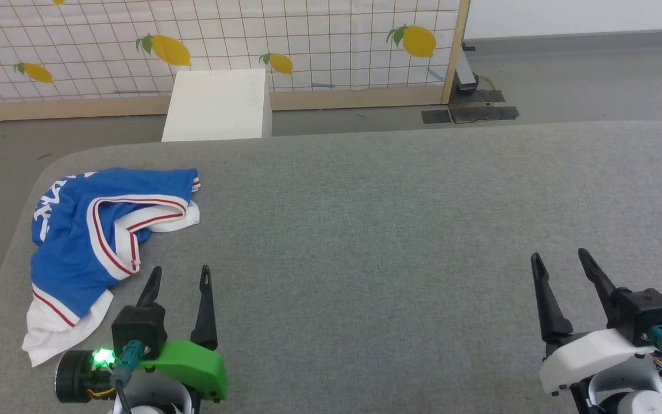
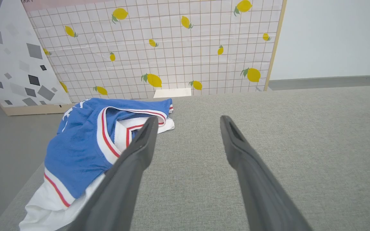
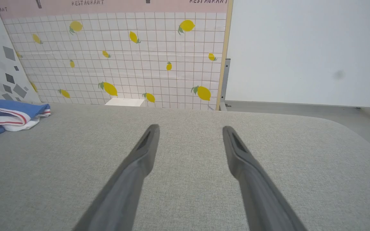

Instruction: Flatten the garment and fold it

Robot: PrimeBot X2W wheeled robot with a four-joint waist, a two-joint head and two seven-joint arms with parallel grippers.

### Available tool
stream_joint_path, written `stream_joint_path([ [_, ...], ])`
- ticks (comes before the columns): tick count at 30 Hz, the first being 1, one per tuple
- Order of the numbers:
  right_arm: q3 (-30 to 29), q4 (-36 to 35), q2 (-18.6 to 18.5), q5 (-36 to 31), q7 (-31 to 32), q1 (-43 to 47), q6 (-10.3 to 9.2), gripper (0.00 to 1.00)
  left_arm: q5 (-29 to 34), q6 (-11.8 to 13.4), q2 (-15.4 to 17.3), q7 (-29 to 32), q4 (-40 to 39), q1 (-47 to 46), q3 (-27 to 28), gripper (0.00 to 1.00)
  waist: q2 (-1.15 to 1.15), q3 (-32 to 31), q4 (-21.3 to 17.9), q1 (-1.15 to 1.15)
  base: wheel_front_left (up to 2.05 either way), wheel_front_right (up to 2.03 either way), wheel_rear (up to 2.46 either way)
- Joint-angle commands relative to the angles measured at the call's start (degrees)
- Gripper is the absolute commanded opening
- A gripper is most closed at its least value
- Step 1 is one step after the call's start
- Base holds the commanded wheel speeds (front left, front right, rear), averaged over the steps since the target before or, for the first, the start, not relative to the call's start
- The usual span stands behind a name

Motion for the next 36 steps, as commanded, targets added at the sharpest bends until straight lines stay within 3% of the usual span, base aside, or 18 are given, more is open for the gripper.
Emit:
stream_joint_path([
  [1, -0.4, -0.1, 0.0, 0.5, -0.8, -0.3, -0.03, 1.00, -0.3, 0.4, -0.1, -0.6, -0.4, 0.7, -0.2, 1.00, 0.13, 0.1, 0.1, 0.00, 0.00, 0.00, 0.00],
  [15, -1.6, 0.2, 0.1, 1.2, -2.4, -0.5, -0.04, 1.00, -0.6, 1.2, -0.1, -2.3, -1.0, 0.9, -0.9, 1.00, 0.18, 0.8, 1.7, 0.00, 0.00, 0.00, 0.00],
  [36, -0.4, 1.5, 0.1, 2.0, -5.0, -0.2, -0.05, 1.00, -1.6, 2.8, -0.1, -4.9, -1.6, 2.6, -1.9, 1.00, 0.27, 0.4, 10.2, 0.00, 0.00, 0.00, 0.00],
])
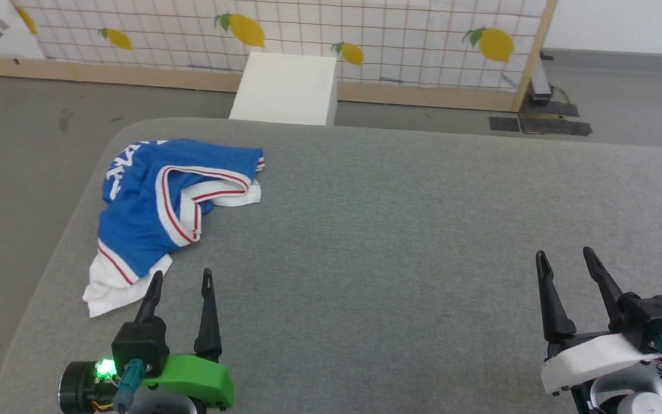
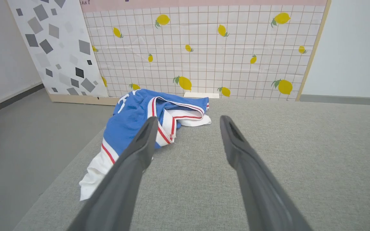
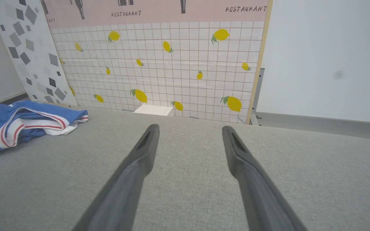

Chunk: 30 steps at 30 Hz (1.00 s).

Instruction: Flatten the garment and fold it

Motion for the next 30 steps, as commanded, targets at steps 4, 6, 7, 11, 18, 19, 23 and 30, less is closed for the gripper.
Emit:
stream_joint_path([
  [4, 0.5, 0.5, 0.1, 0.7, -1.0, 0.0, -0.06, 1.00, -0.7, 0.7, -0.1, -1.0, -0.3, 1.0, -0.2, 1.00, 0.29, -0.2, 3.3, 0.00, 0.00, 0.00, 0.00],
  [6, 0.8, 0.6, 0.1, 0.7, -1.3, 0.1, -0.06, 1.00, -0.8, 0.8, -0.1, -1.2, -0.4, 1.2, -0.2, 1.00, 0.30, -0.2, 4.2, 0.00, 0.00, 0.00, 0.00],
  [7, 0.9, 0.6, 0.1, 0.7, -1.4, 0.2, -0.06, 1.00, -0.9, 0.9, -0.1, -1.3, -0.4, 1.3, -0.2, 1.00, 0.30, -0.2, 4.6, 0.00, 0.00, 0.00, 0.00],
  [11, 1.3, 0.8, 0.1, 0.9, -1.9, 0.5, -0.06, 1.00, -1.1, 1.2, -0.2, -1.8, -0.6, 1.8, -0.3, 1.00, 0.31, -0.3, 6.7, 0.00, 0.00, 0.00, 0.00],
  [18, 1.8, 1.5, 0.1, 1.7, -2.7, 0.9, -0.07, 1.00, -1.3, 1.4, -0.2, -2.6, -0.9, 2.7, -0.2, 1.00, 0.34, -0.9, 10.3, 0.00, 0.00, 0.00, 0.00],
  [19, 1.8, 1.6, 0.1, 1.8, -2.8, 0.9, -0.07, 1.00, -1.3, 1.4, -0.2, -2.7, -0.9, 2.9, -0.2, 1.00, 0.35, -1.1, 10.7, 0.00, 0.00, 0.00, 0.00],
  [23, 2.2, 2.0, 0.1, 2.4, -3.3, 1.2, -0.07, 1.00, -1.3, 1.3, -0.2, -3.2, -1.0, 3.4, 0.1, 1.00, 0.36, -1.6, 12.4, 0.00, 0.00, 0.00, 0.00],
  [30, 2.5, 2.9, 0.1, 3.3, -4.1, 1.5, -0.08, 1.00, -1.3, 1.2, -0.2, -4.0, -1.3, 4.3, 0.4, 1.00, 0.39, -2.1, 14.8, 0.00, 0.00, 0.00, 0.00],
])
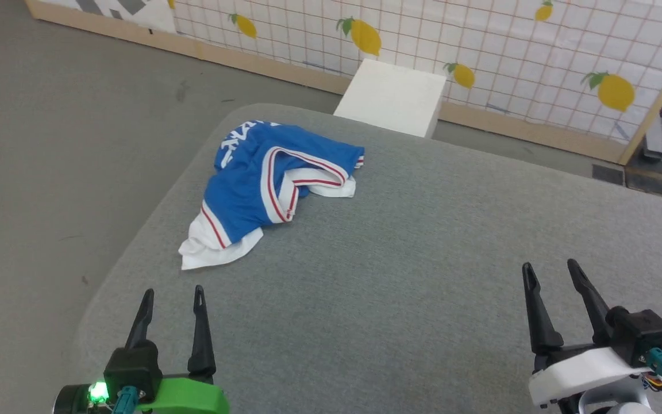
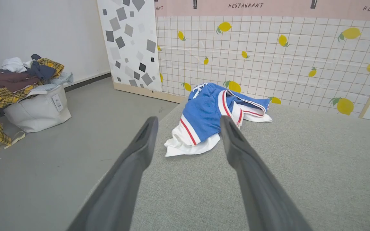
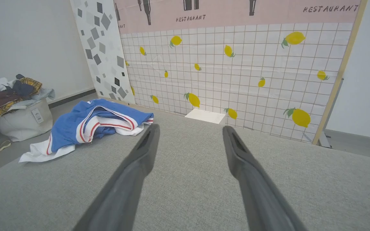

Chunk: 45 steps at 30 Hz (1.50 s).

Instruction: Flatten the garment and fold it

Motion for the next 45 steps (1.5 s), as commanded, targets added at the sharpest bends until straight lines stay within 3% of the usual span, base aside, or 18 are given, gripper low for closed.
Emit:
stream_joint_path([
  [1, 0.1, 0.4, 0.1, 0.6, -0.7, 0.6, -0.08, 1.00, -0.7, 0.1, -0.2, -0.6, -0.3, 0.8, 0.1, 1.00, 0.39, -0.4, 1.0, 0.00, 0.00, 0.00, 0.00],
  [25, -1.3, 2.0, 0.1, 2.2, -3.8, 0.9, -0.10, 1.00, -1.1, 0.8, -0.2, -3.7, -1.7, 3.0, 0.0, 1.00, 0.50, -0.8, 5.5, 0.00, 0.00, 0.00, 0.00],
  [37, -1.9, 0.6, 0.1, 0.6, -3.9, 0.6, -0.10, 1.00, -1.9, 1.6, -0.2, -3.7, -4.2, 1.5, -1.5, 1.00, 0.50, 1.3, 5.2, 0.00, 0.00, 0.00, 0.00],
  [41, -2.0, 0.3, 0.1, 0.4, -3.9, 0.5, -0.10, 1.00, -4.4, 0.8, -0.2, -3.7, -6.5, -0.5, -1.5, 1.00, 0.50, 1.7, 5.0, 0.00, 0.00, 0.00, 0.00],
  [45, -1.9, -0.2, 0.1, -0.2, -3.9, 0.5, -0.10, 1.00, -7.1, -3.8, 1.6, -3.5, -5.7, -4.6, -1.8, 1.00, 0.50, 2.6, 4.5, 0.00, 0.00, 0.00, 0.00],
])
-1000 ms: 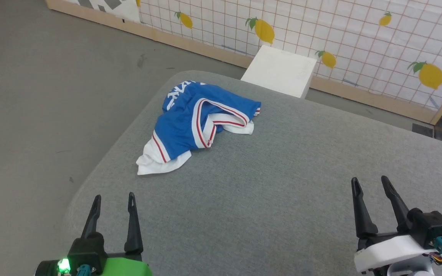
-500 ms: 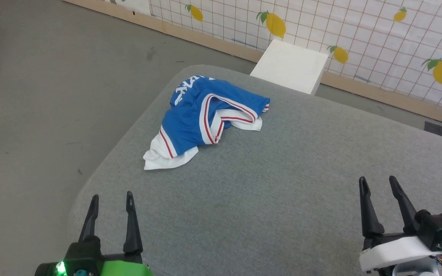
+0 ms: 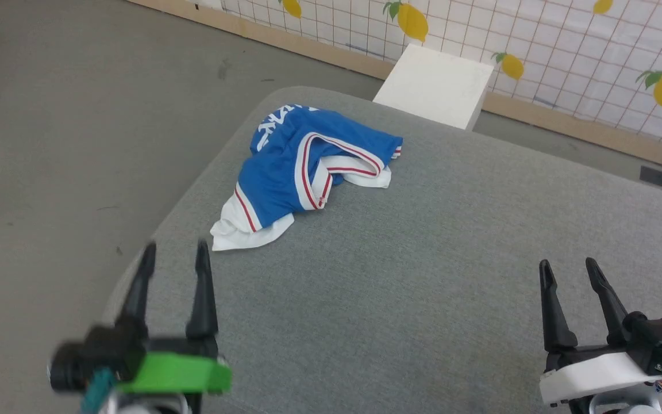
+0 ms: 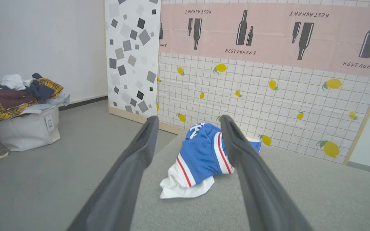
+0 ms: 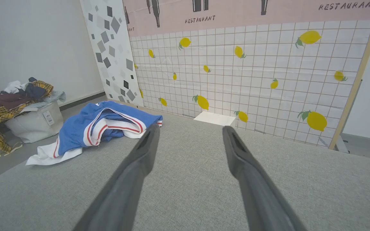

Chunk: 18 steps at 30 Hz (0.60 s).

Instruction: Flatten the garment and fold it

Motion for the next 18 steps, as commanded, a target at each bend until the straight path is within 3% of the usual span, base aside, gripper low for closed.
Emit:
stream_joint_path([
  [1, 0.0, -0.4, 0.1, -0.6, -0.3, -0.2, -0.09, 1.00, -0.2, -1.3, 1.6, 0.9, -0.3, -3.6, 0.0, 1.00, 0.50, 0.8, -0.5, 0.00, 0.00, 0.00, 0.00],
  [5, -0.8, -1.6, 0.1, -1.9, -0.3, -0.6, -0.09, 1.00, 0.0, -4.2, 5.5, 6.4, -1.6, -13.1, -0.2, 1.00, 0.50, 2.9, -1.3, 0.00, 0.00, 0.00, 0.00],
  [10, -0.9, -3.2, 0.1, -3.6, -0.3, -2.0, -0.09, 1.00, -1.5, -5.9, 9.3, 12.9, -1.0, -24.8, 1.2, 1.00, 0.50, 6.7, -3.9, 0.00, 0.00, 0.00, 0.00],
  [15, -1.0, -5.6, 0.1, -5.4, 0.5, -3.6, -0.09, 1.00, -3.6, -7.6, 14.4, 20.5, 4.4, -35.6, 1.4, 1.00, 0.50, 11.2, -6.8, 0.00, 0.00, 0.00, 0.00],
  [18, -1.3, -7.7, -0.1, -6.2, 1.3, -4.1, -0.09, 1.00, -6.5, -8.1, 15.8, 25.4, 8.2, -40.2, 0.8, 1.00, 0.50, 13.5, -8.3, 0.00, 0.00, 0.00, 0.00],
])
